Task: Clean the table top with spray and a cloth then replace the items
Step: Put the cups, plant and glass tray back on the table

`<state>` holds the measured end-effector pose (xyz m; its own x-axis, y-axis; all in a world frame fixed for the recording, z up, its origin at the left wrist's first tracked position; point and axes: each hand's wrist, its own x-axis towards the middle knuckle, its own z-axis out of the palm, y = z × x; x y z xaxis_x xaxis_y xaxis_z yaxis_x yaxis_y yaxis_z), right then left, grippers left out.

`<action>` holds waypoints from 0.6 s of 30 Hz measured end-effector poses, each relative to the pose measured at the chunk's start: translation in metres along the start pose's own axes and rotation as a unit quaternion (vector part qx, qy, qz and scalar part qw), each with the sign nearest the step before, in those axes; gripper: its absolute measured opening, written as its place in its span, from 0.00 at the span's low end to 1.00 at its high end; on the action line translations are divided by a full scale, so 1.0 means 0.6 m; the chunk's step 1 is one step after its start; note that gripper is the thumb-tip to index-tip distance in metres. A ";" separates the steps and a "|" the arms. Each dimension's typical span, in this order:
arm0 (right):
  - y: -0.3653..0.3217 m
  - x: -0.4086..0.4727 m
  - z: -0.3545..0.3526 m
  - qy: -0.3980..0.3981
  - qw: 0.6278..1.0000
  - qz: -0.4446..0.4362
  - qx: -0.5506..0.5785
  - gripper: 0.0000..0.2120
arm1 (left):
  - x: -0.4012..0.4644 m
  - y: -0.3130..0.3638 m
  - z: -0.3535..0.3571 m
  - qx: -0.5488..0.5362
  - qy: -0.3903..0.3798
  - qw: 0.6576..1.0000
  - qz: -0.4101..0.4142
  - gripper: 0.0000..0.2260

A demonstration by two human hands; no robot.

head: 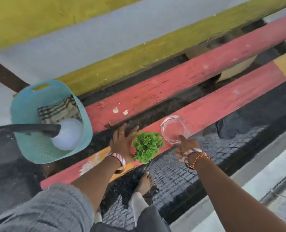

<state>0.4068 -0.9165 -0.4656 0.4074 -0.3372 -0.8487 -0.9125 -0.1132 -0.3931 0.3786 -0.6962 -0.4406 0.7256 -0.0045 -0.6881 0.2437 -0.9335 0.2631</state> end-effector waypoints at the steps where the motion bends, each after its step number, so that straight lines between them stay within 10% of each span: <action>1: 0.000 0.011 -0.002 -0.003 1.000 0.005 -0.001 0.17 | 0.001 0.004 0.004 -0.032 0.013 0.999 0.005 0.38; 12: -0.027 -0.035 0.004 0.032 0.996 0.013 -0.077 0.08 | -0.011 -0.002 0.009 -0.110 0.067 0.991 0.042 0.27; 18: -0.038 -0.183 0.029 0.235 0.844 -0.290 -0.384 0.17 | -0.099 -0.041 -0.037 -0.218 0.125 0.968 -0.013 0.38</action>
<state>0.3837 -0.8608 -0.3697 0.8996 -0.3301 -0.2858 -0.3921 -0.8988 -0.1962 0.3439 -0.6647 -0.3911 0.8351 0.1558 -0.5276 0.4736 -0.6915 0.5455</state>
